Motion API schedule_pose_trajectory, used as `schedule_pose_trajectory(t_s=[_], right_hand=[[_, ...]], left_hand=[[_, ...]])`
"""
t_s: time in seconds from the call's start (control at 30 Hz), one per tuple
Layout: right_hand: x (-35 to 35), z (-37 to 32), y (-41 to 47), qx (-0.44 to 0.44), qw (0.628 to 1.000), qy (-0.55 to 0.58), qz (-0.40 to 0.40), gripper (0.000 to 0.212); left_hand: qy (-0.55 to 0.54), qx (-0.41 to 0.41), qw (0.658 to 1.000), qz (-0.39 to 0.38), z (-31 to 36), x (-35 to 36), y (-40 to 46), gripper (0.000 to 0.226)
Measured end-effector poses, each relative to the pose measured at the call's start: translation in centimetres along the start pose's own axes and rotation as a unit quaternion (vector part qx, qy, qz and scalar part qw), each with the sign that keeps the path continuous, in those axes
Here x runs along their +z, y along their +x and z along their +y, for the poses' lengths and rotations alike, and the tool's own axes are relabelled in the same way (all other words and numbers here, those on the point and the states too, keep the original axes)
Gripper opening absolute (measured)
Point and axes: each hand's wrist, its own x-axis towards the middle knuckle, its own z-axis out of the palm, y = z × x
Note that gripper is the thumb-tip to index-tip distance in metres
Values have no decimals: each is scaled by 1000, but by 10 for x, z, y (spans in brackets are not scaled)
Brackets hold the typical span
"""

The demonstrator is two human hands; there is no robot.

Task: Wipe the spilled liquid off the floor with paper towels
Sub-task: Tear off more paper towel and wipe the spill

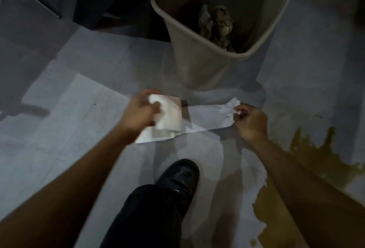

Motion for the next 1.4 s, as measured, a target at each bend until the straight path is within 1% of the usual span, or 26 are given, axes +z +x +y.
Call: schedule_pose_trajectory(t_s=[0.07, 0.13, 0.23, 0.33, 0.4, 0.47, 0.53, 0.6, 0.67, 0.73, 0.8, 0.83, 0.87, 0.93, 1.0, 1.07, 1.1, 1.13, 1.17, 1.2, 1.23, 1.27, 1.3, 1.33, 1.37, 1.4], right_hand=[[-18, 11, 13, -16, 999, -18, 42, 21], [-34, 20, 23, -25, 997, -27, 67, 20], [-53, 20, 33, -39, 995, -35, 82, 16], [-63, 14, 38, -48, 996, -21, 78, 14], [-62, 7, 34, -53, 996, -18, 68, 12], [-54, 2, 29, -61, 996, -21, 54, 12], [-44, -2, 23, -64, 997, -21, 45, 13], [-35, -5, 16, -58, 997, -21, 50, 13], [-26, -11, 9, -47, 997, -12, 54, 14], [-15, -25, -5, -44, 997, 26, 64, 21], [-2, -46, -25, -108, 989, 43, 94, 32], [6, -58, -39, -137, 985, 43, 93, 36], [17, -70, -55, -155, 983, 50, 80, 41], [43, -94, -87, -184, 980, 69, 29, 46], [74, -107, -112, -224, 970, 67, -59, 41], [101, -110, -124, -238, 957, 26, -166, 30], [110, -110, -125, -228, 951, 0, -208, 29], [115, -108, -125, -215, 948, -18, -235, 32], [115, -108, -125, -201, 949, -28, -240, 36], [114, -107, -124, -189, 957, -25, -217, 40], [109, -105, -122, -177, 967, -20, -181, 43], [105, -104, -118, -162, 976, -28, -144, 48], [102, -103, -114, -139, 981, -53, -121, 57], [100, -102, -109, -108, 983, -91, -115, 70], [99, -102, -105, -72, 981, -133, -121, 84], [99, -102, -102, -39, 976, -167, -130, 96]], left_hand=[[-75, -8, 997, 31, 0, -58, -2, 45], [-87, -33, 993, 68, -10, -112, -9, 49], [-74, -84, 987, 116, -34, -164, -29, 54], [-28, -113, 985, 131, -61, -188, -50, 53], [-18, -136, 981, 134, -86, -195, -58, 52], [-12, -154, 979, 132, -110, -197, -60, 53], [0, -155, 974, 167, -125, -196, -58, 52], [-1, -155, 967, 204, -132, -195, -56, 50], [-5, -153, 964, 217, -132, -195, -56, 48], [-4, -157, 962, 222, -132, -198, -58, 47], [4, -159, 961, 227, -135, -202, -60, 48], [7, -158, 960, 230, -138, -204, -62, 48], [9, -157, 959, 234, -141, -206, -64, 48], [13, -157, 955, 252, -145, -209, -67, 49], [25, -159, 951, 264, -148, -209, -70, 49], [37, -163, 948, 270, -150, -208, -73, 49], [51, -163, 946, 277, -149, -206, -74, 49], [91, -159, 938, 294, -148, -204, -76, 51], [150, -147, 923, 321, -145, -199, -77, 52], [220, -124, 901, 352, -141, -193, -79, 52], [274, -83, 882, 375, -134, -184, -80, 50], [302, -37, 876, 374, -124, -170, -80, 48], [311, 2, 884, 349, -113, -151, -79, 47], [303, 27, 902, 307, -104, -131, -78, 46], [288, 33, 921, 262, -94, -106, -75, 44], [277, 21, 935, 220, -86, -84, -71, 43]])
